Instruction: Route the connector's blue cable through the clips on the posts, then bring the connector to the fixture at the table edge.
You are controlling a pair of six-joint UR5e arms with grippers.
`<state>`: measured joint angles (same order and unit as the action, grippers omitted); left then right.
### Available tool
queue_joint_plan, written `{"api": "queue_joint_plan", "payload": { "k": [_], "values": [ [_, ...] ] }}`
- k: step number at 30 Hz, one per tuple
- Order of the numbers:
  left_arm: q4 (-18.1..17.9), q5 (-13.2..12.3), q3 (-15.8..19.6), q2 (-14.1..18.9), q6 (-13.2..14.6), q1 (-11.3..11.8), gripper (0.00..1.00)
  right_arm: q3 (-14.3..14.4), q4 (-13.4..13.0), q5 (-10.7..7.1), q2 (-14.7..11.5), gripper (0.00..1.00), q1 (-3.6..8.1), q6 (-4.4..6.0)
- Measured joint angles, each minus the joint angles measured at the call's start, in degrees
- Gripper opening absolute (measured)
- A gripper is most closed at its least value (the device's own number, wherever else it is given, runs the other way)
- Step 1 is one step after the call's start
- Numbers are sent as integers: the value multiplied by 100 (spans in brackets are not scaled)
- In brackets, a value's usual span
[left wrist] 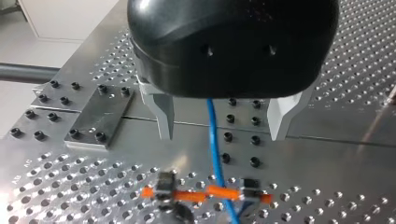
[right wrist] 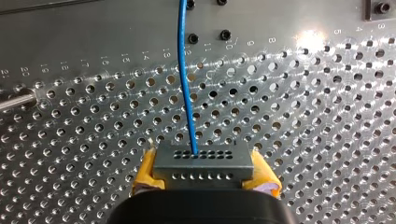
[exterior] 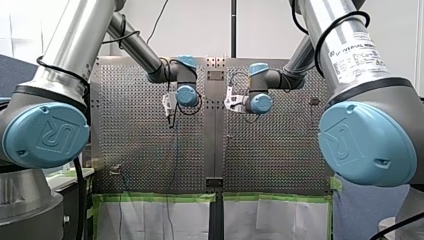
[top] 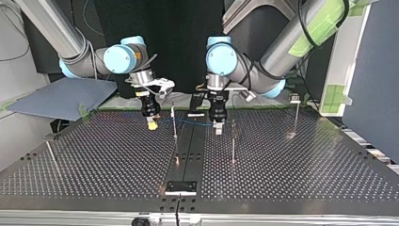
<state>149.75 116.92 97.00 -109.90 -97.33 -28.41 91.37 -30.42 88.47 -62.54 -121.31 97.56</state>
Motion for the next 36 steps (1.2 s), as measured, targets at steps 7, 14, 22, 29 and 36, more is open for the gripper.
{"api": "queue_joint_plan", "payload": {
  "k": [7, 14, 22, 29, 36],
  "values": [
    [9, 127, -131, -8, 4, 14, 100, 0, -8, -4, 0, 0, 6, -6],
    [19, 126, -155, -10, 86, -6, 100, 0, -16, -4, 0, 0, 15, -7],
    [20, 84, -156, -10, 255, -51, 69, 0, -10, -4, 0, 0, 23, -7],
    [8, 94, -151, -9, 360, -85, 0, 0, 1, -10, 0, 0, 25, -7],
    [17, 85, -149, -11, 304, -87, 0, 0, 38, -13, 0, 0, 26, -28]
  ]
}}
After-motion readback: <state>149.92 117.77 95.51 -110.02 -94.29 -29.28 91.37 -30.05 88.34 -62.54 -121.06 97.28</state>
